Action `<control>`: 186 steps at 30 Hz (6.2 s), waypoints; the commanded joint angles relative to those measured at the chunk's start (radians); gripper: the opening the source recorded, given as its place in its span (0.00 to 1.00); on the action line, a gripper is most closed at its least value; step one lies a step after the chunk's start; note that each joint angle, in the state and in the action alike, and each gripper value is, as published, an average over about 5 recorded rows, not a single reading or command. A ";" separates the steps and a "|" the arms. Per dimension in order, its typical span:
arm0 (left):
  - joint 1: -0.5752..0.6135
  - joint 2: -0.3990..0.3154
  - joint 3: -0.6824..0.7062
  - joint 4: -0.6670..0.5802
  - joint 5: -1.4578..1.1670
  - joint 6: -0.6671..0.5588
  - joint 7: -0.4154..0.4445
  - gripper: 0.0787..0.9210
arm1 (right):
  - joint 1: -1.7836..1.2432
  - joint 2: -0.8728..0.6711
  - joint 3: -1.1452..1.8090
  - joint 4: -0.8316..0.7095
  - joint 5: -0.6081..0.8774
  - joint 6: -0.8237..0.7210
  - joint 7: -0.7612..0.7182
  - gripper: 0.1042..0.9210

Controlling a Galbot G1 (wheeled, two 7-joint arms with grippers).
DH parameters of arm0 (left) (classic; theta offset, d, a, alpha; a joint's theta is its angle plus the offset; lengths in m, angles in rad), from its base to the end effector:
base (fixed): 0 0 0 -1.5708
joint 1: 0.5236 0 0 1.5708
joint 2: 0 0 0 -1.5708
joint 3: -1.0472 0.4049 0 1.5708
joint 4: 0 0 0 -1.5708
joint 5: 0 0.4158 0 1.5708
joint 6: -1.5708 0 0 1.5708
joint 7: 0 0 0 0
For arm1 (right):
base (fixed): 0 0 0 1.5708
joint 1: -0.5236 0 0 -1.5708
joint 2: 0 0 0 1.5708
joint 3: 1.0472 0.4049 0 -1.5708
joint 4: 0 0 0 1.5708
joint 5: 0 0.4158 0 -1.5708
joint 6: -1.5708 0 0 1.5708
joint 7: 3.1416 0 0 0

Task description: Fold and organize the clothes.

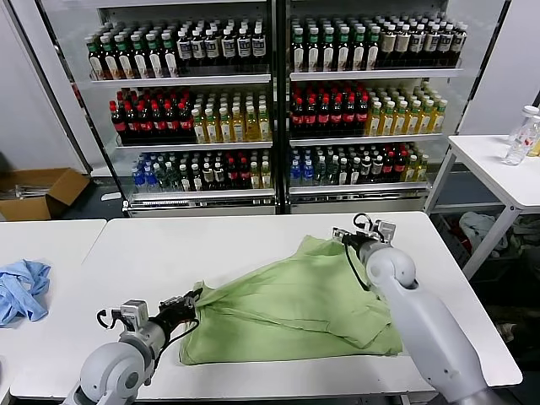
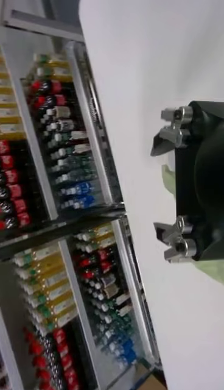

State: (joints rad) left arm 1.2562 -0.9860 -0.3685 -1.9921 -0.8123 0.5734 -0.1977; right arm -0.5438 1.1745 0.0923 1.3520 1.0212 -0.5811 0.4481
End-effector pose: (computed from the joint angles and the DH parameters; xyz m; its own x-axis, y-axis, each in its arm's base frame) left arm 0.3194 0.0808 -0.3010 -0.8221 0.2602 0.5063 0.1911 0.9640 -0.1851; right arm 0.5749 -0.0346 -0.2796 -0.8303 -0.0952 0.5491 0.0534 0.9672 0.2484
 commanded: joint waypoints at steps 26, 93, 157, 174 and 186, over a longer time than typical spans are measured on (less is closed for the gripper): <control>0.015 0.003 -0.005 -0.018 -0.014 0.000 -0.002 0.01 | -0.071 -0.036 0.014 0.113 0.074 0.025 -0.004 0.00; 0.147 -0.228 0.058 0.030 0.321 -0.029 -0.111 0.58 | -1.037 -0.106 0.527 0.868 -0.327 0.035 -0.147 0.88; -0.102 -0.289 0.215 0.020 -0.081 -0.017 0.064 0.07 | -0.896 -0.167 0.493 0.757 -0.298 0.039 -0.158 0.88; 0.093 -0.140 -0.112 0.040 0.131 -0.117 0.010 0.64 | -0.869 -0.148 0.455 0.737 -0.317 0.043 -0.163 0.88; 0.082 -0.176 -0.092 0.161 0.068 -0.087 0.003 0.88 | -0.890 -0.143 0.454 0.750 -0.330 0.047 -0.164 0.88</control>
State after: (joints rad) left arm 1.3184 -1.1633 -0.4198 -1.9336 -0.7619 0.4958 -0.1794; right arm -1.4275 1.0312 0.5483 2.0986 0.6937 -0.5352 0.2844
